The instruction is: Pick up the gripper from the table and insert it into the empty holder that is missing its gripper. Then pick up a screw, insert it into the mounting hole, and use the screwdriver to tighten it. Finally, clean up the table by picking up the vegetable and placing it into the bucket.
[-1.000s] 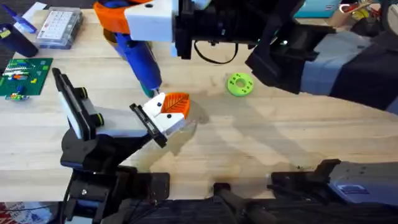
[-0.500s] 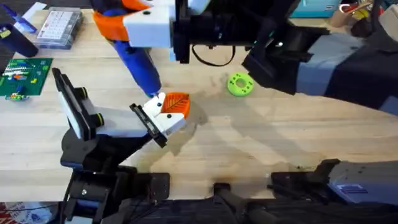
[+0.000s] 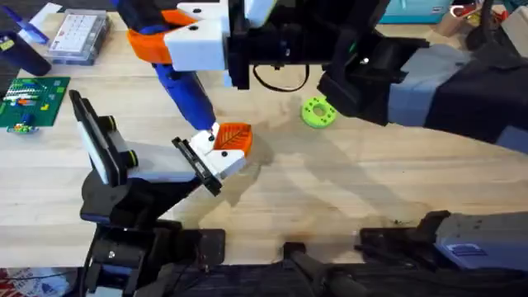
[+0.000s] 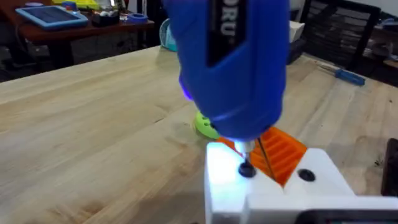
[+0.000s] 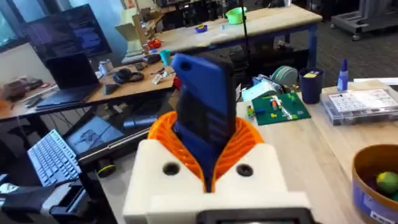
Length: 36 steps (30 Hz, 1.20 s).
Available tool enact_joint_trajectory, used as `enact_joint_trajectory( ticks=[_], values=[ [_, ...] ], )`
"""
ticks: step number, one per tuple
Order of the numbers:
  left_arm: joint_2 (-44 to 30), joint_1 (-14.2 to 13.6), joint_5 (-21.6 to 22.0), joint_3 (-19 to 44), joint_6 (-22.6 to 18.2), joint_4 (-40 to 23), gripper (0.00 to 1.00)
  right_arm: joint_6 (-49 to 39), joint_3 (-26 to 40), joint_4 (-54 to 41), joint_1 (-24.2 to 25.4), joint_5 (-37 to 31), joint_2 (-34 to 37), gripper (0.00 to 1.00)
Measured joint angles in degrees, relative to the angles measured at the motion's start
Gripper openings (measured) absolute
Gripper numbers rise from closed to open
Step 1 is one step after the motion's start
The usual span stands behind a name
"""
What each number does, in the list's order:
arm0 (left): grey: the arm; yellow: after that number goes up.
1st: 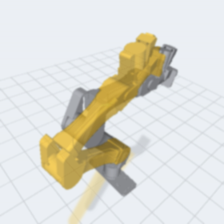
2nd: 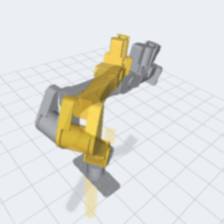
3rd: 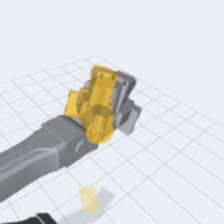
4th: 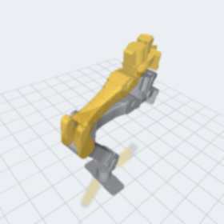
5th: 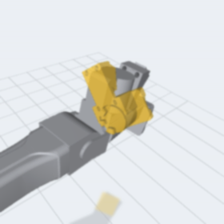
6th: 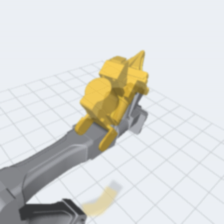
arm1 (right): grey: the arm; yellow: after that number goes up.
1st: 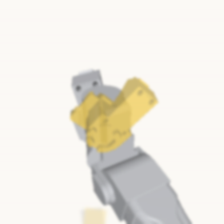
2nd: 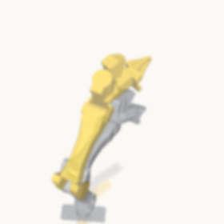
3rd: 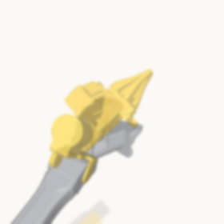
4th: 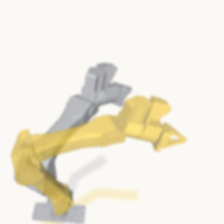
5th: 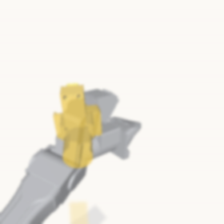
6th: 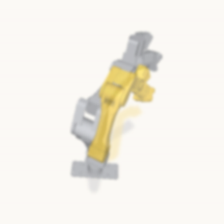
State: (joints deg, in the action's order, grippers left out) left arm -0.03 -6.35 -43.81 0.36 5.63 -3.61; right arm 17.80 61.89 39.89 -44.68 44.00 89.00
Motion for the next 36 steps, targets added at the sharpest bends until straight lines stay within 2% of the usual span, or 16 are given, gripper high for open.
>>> enact_joint_trajectory(
  ticks=[36],
  values=[
    [0.0,0.0,0.0,0.0,0.2,0.0,0.014,0.2,0.1,0.8,-0.5,0.4,1.2,0.040]
  ],
)
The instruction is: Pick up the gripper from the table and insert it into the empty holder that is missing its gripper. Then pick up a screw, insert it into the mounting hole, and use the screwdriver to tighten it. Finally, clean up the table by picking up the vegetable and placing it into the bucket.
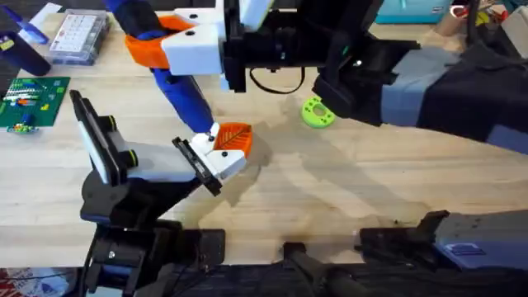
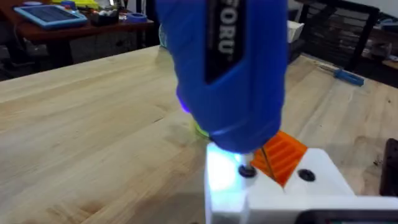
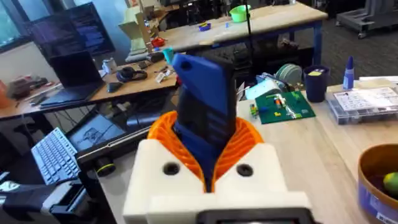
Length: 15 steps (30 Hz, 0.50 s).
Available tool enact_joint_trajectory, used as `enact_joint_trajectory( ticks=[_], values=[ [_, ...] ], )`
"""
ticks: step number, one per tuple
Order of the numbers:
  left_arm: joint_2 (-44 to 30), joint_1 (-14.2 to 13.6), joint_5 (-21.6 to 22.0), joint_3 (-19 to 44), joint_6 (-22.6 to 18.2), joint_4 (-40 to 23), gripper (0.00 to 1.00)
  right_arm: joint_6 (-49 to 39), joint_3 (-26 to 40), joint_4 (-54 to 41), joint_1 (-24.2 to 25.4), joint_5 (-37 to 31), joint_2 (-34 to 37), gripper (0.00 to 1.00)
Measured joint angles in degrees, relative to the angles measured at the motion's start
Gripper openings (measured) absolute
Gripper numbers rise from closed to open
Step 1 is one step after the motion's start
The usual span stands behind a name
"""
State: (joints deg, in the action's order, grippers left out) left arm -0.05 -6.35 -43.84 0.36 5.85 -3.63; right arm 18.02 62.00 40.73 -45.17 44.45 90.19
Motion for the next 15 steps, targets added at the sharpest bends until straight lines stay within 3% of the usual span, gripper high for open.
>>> enact_joint_trajectory(
  ticks=[15],
  values=[
    [0.0,0.0,0.0,0.0,0.0,0.0,0.014,0.0,0.0,1.9,0.0,0.2,0.0,0.040]
  ],
)
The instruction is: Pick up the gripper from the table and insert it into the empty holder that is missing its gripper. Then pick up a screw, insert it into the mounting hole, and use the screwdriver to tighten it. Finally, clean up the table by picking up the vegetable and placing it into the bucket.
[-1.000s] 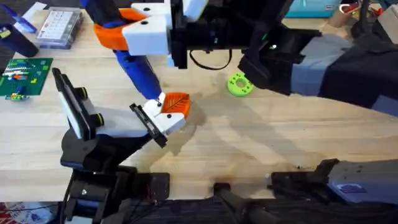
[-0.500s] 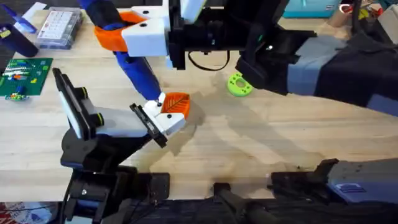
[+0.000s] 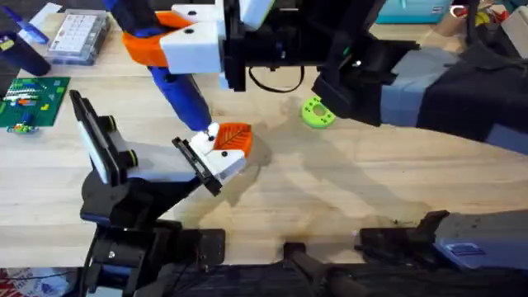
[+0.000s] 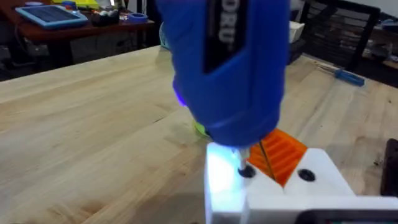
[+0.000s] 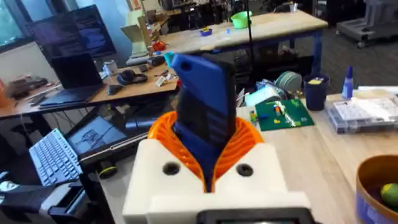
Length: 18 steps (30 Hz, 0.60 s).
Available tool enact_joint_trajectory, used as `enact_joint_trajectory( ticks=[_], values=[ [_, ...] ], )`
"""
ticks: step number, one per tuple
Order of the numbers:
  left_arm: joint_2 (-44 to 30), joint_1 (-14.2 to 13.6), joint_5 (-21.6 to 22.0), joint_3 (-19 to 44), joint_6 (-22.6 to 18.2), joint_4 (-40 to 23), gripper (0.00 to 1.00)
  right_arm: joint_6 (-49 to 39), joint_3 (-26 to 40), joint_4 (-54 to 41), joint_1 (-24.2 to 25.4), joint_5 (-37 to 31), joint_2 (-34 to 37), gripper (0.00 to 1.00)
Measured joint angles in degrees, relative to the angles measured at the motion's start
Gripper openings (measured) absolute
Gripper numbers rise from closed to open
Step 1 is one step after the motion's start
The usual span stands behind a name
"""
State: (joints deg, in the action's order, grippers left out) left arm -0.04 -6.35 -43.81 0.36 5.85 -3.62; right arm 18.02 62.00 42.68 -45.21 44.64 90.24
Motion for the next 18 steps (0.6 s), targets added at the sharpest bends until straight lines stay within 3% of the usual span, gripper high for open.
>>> enact_joint_trajectory(
  ticks=[9,18],
  values=[
    [0.0,0.0,0.0,0.0,0.0,0.0,0.014,4.1,0.0,10.3,1.9,0.5,0.2,0.040],
    [0.0,0.0,0.0,0.0,0.0,0.0,0.014,5.7,0.0,10.3,11.6,0.6,0.2,0.040]
  ],
)
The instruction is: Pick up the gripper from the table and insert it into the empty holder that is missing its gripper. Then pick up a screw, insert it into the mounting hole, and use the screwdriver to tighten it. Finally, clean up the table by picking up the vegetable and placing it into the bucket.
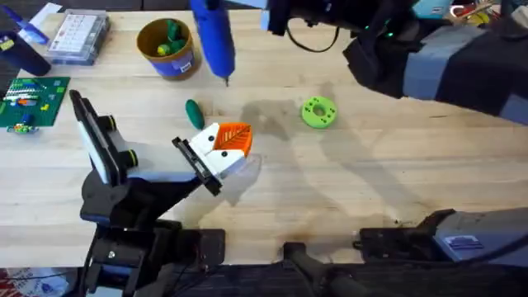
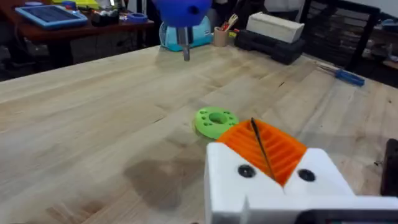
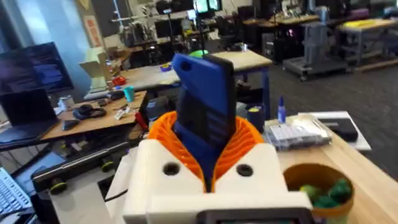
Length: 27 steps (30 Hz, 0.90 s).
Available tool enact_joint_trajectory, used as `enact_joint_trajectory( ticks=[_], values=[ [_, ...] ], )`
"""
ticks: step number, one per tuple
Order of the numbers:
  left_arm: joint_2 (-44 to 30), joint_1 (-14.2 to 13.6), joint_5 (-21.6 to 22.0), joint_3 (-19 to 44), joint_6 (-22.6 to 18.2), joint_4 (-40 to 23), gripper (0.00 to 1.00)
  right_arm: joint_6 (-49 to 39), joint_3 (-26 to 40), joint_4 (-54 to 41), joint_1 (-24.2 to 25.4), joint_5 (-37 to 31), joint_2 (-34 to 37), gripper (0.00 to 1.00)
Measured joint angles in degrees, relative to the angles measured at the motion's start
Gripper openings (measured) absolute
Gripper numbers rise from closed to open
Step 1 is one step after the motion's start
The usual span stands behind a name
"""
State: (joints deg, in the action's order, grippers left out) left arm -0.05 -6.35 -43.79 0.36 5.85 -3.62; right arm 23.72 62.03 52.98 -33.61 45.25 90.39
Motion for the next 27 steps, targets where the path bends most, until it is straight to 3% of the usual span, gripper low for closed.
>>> enact_joint_trajectory(
  ticks=[7,14,21,27],
  values=[
    [0.0,0.0,0.0,0.0,0.0,0.0,0.014,-8.3,0.5,-21.1,3.9,-1.6,0.0,0.040],
    [0.0,0.0,0.0,0.0,0.0,0.0,0.014,-25.1,0.6,-43.8,8.3,-14.6,0.0,0.040],
    [0.0,0.0,0.0,0.0,0.0,0.0,0.014,-33.9,0.6,-50.3,14.0,-26.2,0.0,0.040],
    [0.0,0.0,0.0,0.0,0.0,0.0,0.014,-35.0,0.6,-55.0,14.5,-27.7,0.0,0.040]
  ],
)
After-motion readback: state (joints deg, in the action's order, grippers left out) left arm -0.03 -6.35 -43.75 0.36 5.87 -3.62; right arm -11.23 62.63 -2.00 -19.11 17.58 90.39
